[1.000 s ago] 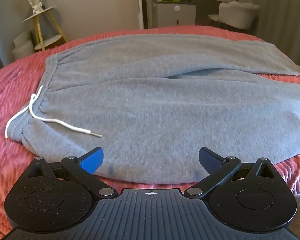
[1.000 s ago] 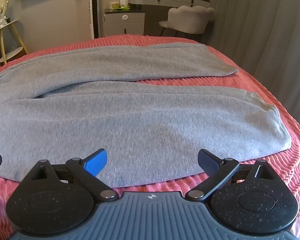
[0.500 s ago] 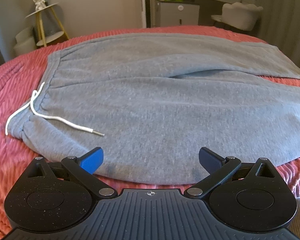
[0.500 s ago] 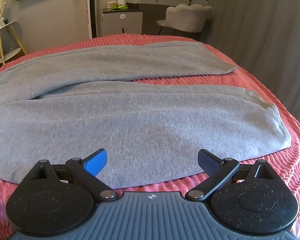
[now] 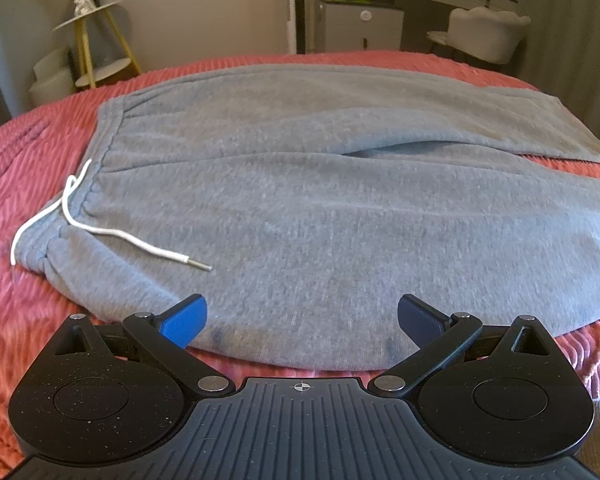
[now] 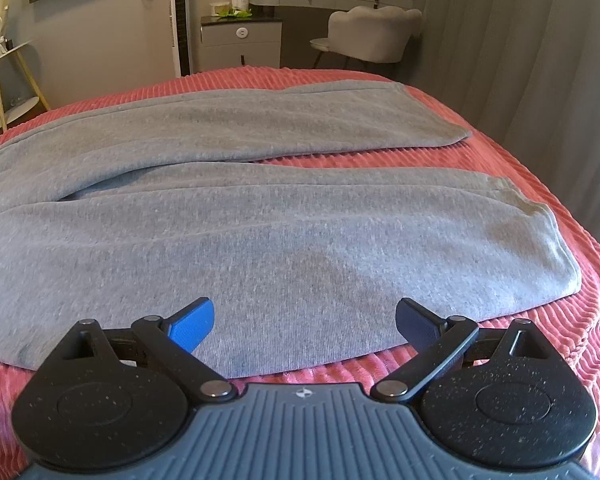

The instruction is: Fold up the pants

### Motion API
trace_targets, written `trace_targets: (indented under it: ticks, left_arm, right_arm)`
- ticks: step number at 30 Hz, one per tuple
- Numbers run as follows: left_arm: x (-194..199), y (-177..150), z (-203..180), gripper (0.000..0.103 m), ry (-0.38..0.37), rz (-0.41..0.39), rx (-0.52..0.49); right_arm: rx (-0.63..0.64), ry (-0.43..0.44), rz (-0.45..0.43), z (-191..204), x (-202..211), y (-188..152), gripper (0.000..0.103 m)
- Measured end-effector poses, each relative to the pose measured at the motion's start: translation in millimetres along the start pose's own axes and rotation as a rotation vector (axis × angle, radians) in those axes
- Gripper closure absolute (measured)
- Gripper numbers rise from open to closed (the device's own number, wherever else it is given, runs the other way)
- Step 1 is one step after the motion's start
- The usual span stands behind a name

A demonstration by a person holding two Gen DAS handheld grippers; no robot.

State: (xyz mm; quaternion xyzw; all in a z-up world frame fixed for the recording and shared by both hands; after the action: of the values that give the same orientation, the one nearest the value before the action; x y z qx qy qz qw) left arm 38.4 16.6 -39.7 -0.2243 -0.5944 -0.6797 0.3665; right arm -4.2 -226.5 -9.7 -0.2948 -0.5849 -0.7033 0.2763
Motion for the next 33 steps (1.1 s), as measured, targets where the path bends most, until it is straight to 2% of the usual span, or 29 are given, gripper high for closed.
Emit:
trace_targets:
  ticks: [33]
  left_arm:
    - [-0.7, 2.2, 3.9, 0.000, -0.002, 0.002, 0.022]
  right_arm:
    - [-0.009, -0.002, 0.008, -3.6, -3.9, -3.1, 0.006]
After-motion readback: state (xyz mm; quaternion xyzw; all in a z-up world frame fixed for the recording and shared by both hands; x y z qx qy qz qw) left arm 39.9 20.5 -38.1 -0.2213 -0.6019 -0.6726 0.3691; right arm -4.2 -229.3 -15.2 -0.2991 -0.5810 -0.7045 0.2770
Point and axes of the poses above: each gripper's, at about its wrist camera, not at the fingertips, and x roughly against the way its jaws point, z to its left, y to its top, the point moved 5 cm from there along -x, roughly the way its jaws point, and after that the axes turned 13 degrees about y, right-handed, at the moved point
